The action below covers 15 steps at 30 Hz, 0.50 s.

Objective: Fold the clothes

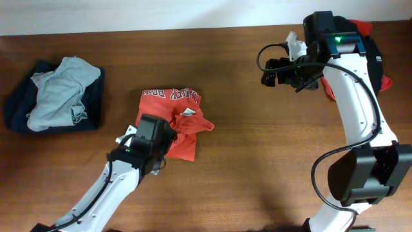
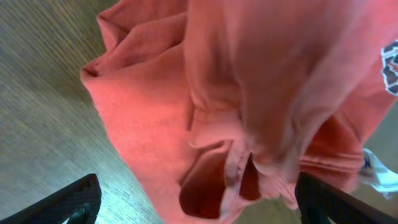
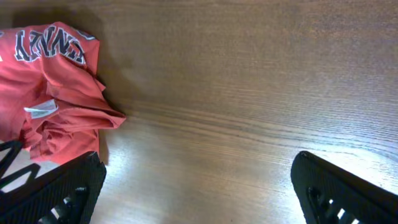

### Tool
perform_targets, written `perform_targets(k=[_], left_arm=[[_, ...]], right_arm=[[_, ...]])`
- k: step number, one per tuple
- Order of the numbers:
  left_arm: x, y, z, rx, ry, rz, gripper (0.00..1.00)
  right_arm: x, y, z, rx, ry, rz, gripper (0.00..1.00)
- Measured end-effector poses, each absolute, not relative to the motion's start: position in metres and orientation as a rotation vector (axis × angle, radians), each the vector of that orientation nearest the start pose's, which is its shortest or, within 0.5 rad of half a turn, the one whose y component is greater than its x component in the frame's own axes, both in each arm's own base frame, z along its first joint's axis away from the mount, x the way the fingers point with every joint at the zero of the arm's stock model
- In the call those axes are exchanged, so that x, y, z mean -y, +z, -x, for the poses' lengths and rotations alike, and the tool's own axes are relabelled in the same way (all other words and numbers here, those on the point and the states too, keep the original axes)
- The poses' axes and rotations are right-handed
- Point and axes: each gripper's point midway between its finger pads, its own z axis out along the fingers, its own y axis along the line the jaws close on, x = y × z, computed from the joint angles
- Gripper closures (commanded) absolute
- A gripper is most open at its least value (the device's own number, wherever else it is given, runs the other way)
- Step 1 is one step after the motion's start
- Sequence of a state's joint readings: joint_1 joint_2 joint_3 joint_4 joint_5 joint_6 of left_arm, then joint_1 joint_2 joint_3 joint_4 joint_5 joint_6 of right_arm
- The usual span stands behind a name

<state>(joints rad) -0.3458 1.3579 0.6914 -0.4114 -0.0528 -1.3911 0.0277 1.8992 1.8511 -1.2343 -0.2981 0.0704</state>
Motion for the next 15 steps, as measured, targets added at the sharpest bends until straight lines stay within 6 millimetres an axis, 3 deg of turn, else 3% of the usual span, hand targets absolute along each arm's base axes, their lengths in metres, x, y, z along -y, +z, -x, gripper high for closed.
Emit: perform_targets(k=[10, 15], left_arm=[[0.092, 0.041, -0.296, -2.326, -0.473, 1.411, 0.01], [0.093, 0.032, -0.302, -2.321, -0.463, 1.416, 0.11]], right_arm=[[-0.062, 0.183, -0.419, -2.836, 0.445, 0.002, 0.01], [-0.062, 0.183, -0.419, -2.836, 0.445, 0.003, 0.01]])
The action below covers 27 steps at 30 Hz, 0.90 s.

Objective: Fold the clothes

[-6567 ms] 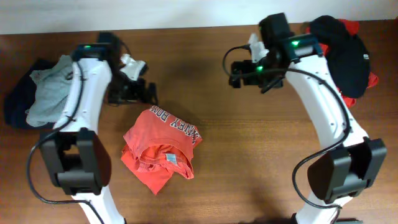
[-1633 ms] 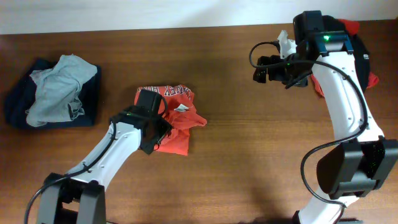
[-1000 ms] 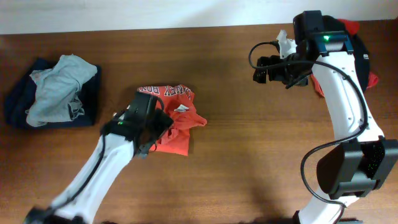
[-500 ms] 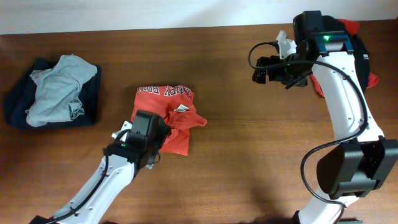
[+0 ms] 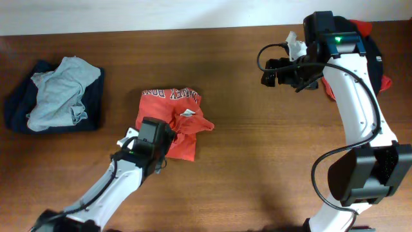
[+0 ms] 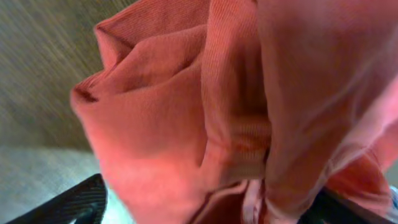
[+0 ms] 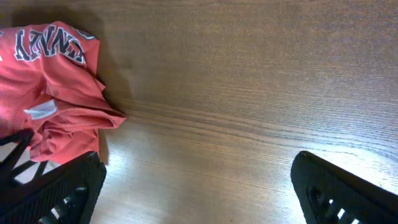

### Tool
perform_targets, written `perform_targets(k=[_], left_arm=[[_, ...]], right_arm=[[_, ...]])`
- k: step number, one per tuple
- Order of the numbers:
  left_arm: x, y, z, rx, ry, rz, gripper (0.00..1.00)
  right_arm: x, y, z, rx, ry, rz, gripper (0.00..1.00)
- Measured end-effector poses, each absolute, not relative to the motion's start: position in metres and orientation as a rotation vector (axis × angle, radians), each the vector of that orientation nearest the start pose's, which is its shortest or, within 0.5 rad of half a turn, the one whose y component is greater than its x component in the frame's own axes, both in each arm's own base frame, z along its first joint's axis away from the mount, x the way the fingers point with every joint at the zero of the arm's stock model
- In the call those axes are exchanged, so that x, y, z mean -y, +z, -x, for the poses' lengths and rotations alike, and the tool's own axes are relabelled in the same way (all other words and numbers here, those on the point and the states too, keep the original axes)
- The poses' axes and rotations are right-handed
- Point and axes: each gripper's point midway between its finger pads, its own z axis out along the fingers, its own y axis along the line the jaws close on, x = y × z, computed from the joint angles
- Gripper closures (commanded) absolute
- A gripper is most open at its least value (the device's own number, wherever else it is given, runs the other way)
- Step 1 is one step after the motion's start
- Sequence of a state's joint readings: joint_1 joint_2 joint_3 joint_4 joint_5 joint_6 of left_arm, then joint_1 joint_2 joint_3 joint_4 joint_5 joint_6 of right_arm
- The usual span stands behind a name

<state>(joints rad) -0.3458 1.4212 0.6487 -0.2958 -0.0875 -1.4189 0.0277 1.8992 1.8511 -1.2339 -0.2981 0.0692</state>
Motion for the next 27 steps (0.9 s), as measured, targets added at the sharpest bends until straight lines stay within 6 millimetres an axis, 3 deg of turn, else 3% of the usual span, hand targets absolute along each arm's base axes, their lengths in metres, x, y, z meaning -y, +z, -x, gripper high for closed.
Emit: perform_targets(k=[1, 4, 6, 9, 12, 19, 27], left_arm=[[0.093, 0.029, -0.304, -2.322, -0.462, 1.419, 0.16], [0.094, 0.018, -0.305, -2.335, -0.440, 1.433, 0.18], [0.094, 0.014, -0.307, -2.334, -0.434, 1.437, 0.30], [0.093, 0.009, -0.309, -2.333, -0.419, 1.443, 0.72], [0.093, 0.004, -0.310, -2.339, -0.403, 1.439, 0.99], [0.088, 0.006, -0.312, -2.416, -0.345, 1.245, 0.99], [0.058, 0.007, -0.321, -2.546, -0.192, 0.821, 0.99]], right_arm=[[-0.062, 0.183, -0.419, -2.836, 0.445, 0.005, 0.01], [-0.062, 0.183, -0.419, -2.836, 0.445, 0.006, 0.01], [-0.062, 0.183, -0.419, -2.836, 0.444, 0.006, 0.01], [-0.062, 0.183, -0.419, -2.836, 0.444, 0.006, 0.01], [-0.062, 0.183, -0.419, -2.836, 0.444, 0.006, 0.01], [-0.062, 0.183, -0.419, -2.836, 0.443, 0.007, 0.01], [-0.060, 0.183, -0.419, -2.837, 0.430, 0.004, 0.01]])
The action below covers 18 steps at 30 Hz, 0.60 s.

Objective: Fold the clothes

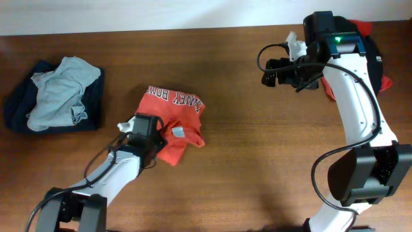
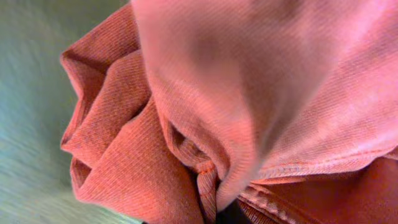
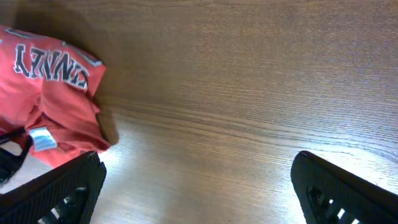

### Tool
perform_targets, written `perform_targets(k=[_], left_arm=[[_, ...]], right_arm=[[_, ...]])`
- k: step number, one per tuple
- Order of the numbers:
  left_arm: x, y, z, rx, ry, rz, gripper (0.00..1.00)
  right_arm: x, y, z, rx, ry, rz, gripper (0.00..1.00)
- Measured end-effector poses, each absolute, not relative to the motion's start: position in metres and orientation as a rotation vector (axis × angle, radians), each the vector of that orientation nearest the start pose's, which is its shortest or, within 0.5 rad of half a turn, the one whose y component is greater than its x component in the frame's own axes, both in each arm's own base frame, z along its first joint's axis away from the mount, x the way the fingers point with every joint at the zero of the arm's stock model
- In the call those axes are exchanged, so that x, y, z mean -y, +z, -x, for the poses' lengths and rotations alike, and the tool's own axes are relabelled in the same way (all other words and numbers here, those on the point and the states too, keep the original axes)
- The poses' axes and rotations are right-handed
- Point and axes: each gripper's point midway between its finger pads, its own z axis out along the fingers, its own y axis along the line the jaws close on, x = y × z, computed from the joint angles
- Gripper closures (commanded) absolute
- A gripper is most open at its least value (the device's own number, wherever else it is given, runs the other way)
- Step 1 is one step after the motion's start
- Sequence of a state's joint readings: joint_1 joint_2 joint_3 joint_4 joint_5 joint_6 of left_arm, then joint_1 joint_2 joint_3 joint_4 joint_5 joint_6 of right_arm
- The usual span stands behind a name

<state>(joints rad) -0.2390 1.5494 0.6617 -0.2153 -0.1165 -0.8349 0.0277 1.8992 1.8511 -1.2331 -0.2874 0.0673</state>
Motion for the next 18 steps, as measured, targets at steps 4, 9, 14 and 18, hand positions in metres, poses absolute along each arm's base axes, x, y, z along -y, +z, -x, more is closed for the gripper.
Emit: perform_targets(k=[4, 9, 14, 18], left_arm=[[0.047, 0.009, -0.325, -2.598, -0.106, 0.588, 0.99], [0.044, 0.014, -0.322, -2.662, -0.043, 0.422, 0.99], [0.048, 0.042, -0.330, -2.614, -0.059, 0.282, 0.99], [0.053, 0.083, -0.348, -2.508, -0.090, 0.209, 0.99]], right_arm=[[-0.060, 0.183, -0.421, -2.830, 0.427, 0.005, 0.01], [-0.060, 0.183, -0.422, -2.827, 0.426, 0.006, 0.01], [-0.060, 0.183, -0.422, -2.827, 0.426, 0.006, 0.01], [-0.060, 0.183, -0.422, -2.827, 0.427, 0.005, 0.01]])
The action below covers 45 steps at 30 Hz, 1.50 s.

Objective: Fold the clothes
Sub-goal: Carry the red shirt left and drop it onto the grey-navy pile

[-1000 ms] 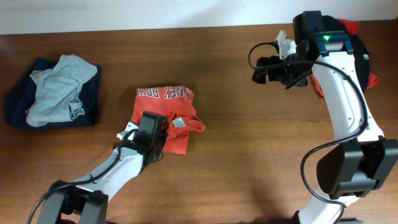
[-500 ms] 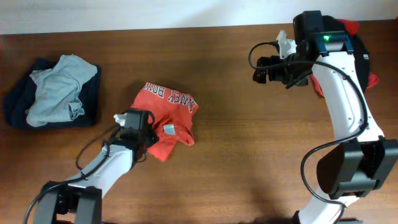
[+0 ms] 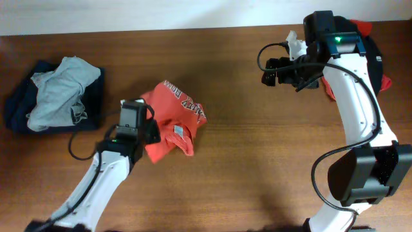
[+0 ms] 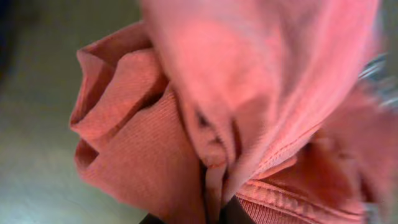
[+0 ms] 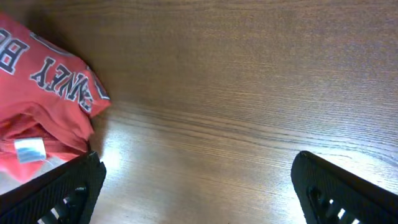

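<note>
A crumpled red shirt (image 3: 172,119) with white lettering lies at the table's middle left. My left gripper (image 3: 147,132) is shut on a bunched fold of it at its left side; in the left wrist view the red cloth (image 4: 186,118) fills the frame and the pinched fold runs down between the dark fingertips (image 4: 211,214). My right gripper (image 3: 273,71) hangs open high over the right part of the table, far from the shirt. The right wrist view shows its wide-apart fingers (image 5: 68,193) over bare wood, with the shirt (image 5: 43,87) at the left edge.
A pile of grey cloth on dark blue clothing (image 3: 55,95) lies at the far left. More clothes, red and dark (image 3: 373,51), sit at the back right behind my right arm. The wooden table (image 3: 257,161) shows between the arms.
My left gripper has moved left and slightly away with the shirt in it. The shirt has shifted left and turned, its lettering now slanting. The right arm is unchanged.
My left gripper stood open over the shirt's lower left part, then lower on the cloth. Later it was shut on a fold and the shirt had shifted left. Now the shirt sits further left and rotated. My right gripper stayed open and still throughout.
</note>
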### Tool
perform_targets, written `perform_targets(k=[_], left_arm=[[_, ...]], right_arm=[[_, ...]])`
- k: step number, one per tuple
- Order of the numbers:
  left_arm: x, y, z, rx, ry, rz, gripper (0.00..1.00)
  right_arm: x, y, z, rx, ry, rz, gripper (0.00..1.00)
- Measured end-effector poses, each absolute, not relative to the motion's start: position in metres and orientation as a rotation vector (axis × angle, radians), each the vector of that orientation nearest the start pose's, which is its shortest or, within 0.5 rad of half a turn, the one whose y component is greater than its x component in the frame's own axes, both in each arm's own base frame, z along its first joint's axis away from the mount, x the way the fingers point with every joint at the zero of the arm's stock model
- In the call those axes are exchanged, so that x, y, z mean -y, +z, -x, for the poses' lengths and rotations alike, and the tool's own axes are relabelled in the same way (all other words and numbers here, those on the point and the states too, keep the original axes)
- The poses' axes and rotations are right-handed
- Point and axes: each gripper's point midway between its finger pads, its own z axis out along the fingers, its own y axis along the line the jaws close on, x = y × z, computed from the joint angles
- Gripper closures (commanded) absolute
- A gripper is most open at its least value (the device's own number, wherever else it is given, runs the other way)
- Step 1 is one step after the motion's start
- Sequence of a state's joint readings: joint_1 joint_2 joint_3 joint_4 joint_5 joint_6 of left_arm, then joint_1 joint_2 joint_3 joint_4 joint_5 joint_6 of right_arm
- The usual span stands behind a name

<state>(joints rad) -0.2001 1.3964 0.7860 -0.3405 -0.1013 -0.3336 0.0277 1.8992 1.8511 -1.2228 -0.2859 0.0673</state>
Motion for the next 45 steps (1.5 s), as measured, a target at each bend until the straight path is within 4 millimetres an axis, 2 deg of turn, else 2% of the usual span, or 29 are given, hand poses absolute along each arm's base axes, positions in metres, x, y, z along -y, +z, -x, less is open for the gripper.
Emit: perform_targets(k=[4, 8, 20, 23, 26, 32, 36, 45], left_arm=[[0.053, 0.123, -0.366, -2.386, -0.120, 0.202, 0.99], [0.054, 0.153, -0.382, -2.284, -0.153, 0.222, 0.99], [0.052, 0.198, -0.410, -2.107, -0.227, 0.290, 0.99], [0.036, 0.213, -0.417, -2.064, -0.232, 0.340, 0.99], [0.008, 0.224, -0.423, -2.025, -0.245, 0.409, 0.99], [-0.055, 0.228, -0.421, -1.974, -0.298, 0.566, 0.99], [-0.089, 0.237, -0.416, -1.919, -0.346, 0.616, 0.99], [-0.129, 0.260, -0.407, -1.815, -0.440, 0.602, 0.99]], right_arm=[[-0.060, 0.183, -0.422, -2.827, 0.426, 0.006, 0.01], [-0.060, 0.183, -0.422, -2.827, 0.426, 0.006, 0.01], [-0.060, 0.183, -0.421, -2.831, 0.427, 0.005, 0.01], [-0.060, 0.183, -0.420, -2.835, 0.427, 0.004, 0.01], [-0.060, 0.183, -0.420, -2.835, 0.427, 0.004, 0.01], [-0.060, 0.183, -0.420, -2.835, 0.427, 0.004, 0.01], [-0.060, 0.183, -0.420, -2.836, 0.427, 0.005, 0.01], [-0.060, 0.181, -0.415, -2.854, 0.429, 0.000, 0.01]])
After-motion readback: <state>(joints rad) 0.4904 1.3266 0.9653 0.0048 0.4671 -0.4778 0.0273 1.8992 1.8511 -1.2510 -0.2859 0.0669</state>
